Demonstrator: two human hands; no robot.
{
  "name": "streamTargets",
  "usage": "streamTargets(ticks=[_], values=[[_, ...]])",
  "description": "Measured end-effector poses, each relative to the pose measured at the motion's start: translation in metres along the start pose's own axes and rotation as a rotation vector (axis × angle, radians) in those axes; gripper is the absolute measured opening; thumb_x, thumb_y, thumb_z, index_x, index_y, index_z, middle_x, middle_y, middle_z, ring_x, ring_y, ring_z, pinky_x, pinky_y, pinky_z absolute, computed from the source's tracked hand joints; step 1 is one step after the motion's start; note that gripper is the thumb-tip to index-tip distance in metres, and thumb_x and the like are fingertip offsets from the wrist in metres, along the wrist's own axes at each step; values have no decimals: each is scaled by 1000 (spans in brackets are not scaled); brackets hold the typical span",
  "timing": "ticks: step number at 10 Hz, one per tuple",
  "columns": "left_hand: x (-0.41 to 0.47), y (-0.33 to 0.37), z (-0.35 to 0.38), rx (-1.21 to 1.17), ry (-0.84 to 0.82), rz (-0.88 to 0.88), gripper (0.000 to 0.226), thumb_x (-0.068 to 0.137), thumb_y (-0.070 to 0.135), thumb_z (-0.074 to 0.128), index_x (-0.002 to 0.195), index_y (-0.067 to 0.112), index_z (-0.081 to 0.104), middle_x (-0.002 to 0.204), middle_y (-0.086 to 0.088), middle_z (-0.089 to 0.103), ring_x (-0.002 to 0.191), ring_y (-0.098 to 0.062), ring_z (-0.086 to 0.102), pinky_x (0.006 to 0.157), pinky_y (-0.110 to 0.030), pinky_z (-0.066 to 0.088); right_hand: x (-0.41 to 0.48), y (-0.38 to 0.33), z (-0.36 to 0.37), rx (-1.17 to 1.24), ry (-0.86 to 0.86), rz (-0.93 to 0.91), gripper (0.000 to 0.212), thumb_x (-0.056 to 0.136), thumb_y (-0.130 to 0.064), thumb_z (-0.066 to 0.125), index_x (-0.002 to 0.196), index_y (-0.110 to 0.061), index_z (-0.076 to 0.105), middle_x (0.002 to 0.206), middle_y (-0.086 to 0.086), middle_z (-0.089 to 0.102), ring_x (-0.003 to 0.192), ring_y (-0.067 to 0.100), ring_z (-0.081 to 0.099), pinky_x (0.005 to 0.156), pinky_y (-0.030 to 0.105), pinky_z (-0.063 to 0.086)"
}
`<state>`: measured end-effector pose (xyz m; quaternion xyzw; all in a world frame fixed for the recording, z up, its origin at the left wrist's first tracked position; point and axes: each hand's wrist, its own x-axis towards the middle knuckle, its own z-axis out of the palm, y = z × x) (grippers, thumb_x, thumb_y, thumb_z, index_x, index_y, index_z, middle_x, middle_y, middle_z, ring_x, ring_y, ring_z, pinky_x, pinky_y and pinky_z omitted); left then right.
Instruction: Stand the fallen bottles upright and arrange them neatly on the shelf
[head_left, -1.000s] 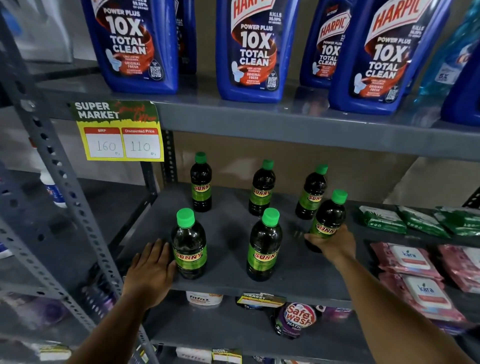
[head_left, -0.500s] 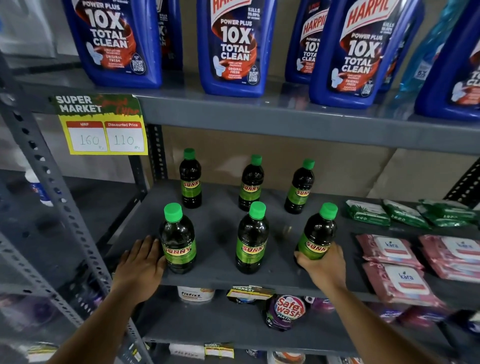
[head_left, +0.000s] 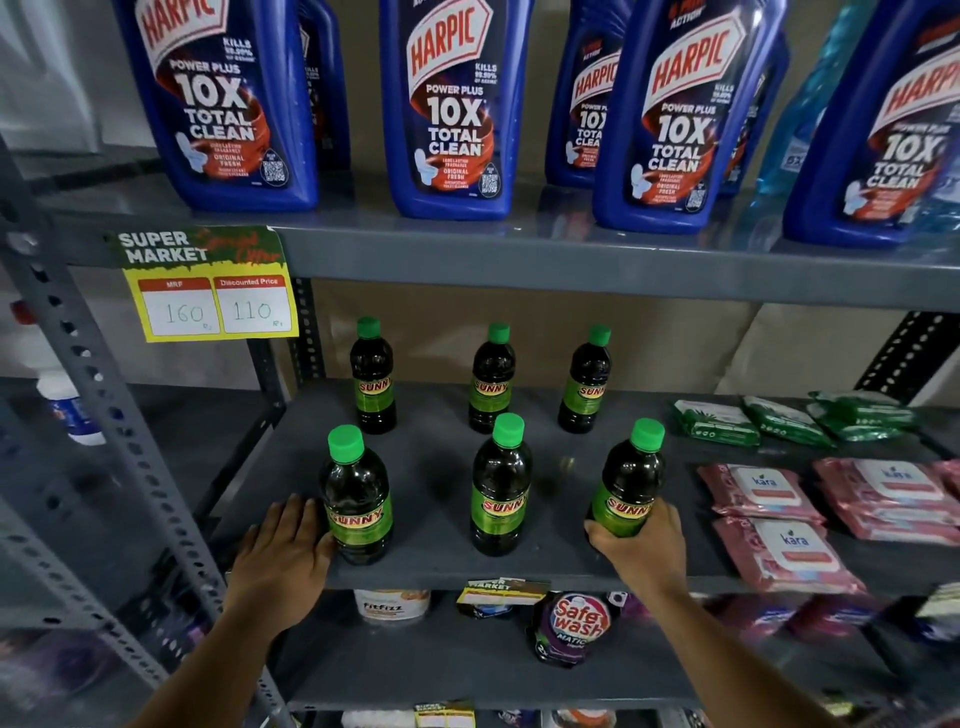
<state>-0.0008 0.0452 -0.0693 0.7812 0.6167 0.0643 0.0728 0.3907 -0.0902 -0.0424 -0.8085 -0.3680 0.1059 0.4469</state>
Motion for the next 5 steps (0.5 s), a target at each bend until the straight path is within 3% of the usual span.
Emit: streamTargets(ticks=[3,4,5], values=[[-2,-1,0,12,11,26,80,82,54,-1,148,12,17,157,-11,17,144,-30,13,114,-49,18,-5,-1,5,-22,51,43,52,49,-42,84,89,-22,58,98,4,56,87,21,60,74,40,54],[0,-2,-2,-26,3,31,74,86,52,2,148,12,16,158,-11,16,144,-30,12,115,-48,16,-10,-9,4,-38,43,56,53,55,-36,86,96,-20,57,102,5,52,94,26,58,79,40,51],[2,-5,0,-99,15,22,65,95,47,11,148,11,12,158,-12,13,145,-29,8,117,-48,13,-21,-12,7,-42,115,-25,83,57,-54,83,123,-18,48,116,10,56,110,32,57,87,47,52]])
